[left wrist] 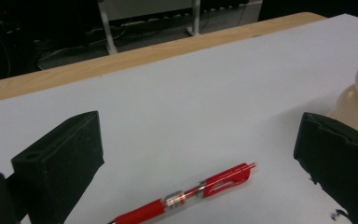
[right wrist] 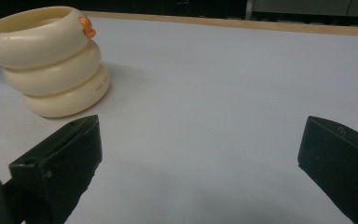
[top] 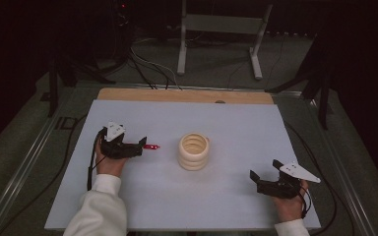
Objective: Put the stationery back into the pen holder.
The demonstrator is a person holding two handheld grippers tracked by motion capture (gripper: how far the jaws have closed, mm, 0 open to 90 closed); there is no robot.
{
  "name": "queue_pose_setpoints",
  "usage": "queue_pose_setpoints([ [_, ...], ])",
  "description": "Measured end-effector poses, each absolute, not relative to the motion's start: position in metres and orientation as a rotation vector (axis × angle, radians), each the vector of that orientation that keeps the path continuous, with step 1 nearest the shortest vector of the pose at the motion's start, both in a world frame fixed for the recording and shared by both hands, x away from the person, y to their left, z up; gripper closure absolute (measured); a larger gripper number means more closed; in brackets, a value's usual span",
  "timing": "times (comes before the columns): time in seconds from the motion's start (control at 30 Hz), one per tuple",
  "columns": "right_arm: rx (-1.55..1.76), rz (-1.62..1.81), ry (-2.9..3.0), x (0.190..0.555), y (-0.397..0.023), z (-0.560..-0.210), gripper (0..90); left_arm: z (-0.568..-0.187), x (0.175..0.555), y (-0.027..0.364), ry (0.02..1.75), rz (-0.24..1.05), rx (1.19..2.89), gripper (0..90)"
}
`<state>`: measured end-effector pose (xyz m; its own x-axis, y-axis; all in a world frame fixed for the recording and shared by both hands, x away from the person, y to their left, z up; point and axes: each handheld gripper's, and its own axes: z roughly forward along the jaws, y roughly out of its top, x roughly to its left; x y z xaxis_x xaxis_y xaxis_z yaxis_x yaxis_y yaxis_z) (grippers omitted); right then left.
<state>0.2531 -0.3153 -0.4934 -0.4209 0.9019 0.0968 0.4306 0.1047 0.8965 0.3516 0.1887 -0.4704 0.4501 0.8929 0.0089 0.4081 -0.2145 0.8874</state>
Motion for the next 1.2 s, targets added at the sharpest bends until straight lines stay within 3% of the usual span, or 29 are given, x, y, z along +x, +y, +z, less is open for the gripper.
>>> queue_pose_setpoints([
  [0.7, 1.293, 1.281, 1.918, 0.254, -0.314, -0.494, 0.1, -0.488, 0.383, 0.161, 1.159, 0.604, 1.853, 5.9],
  [1.2, 1.288, 1.278, 1.932, 0.254, -0.313, -0.495, 0.1, -0.507, 0.396, 0.156, 1.153, 0.498, 2.011, 12.1],
])
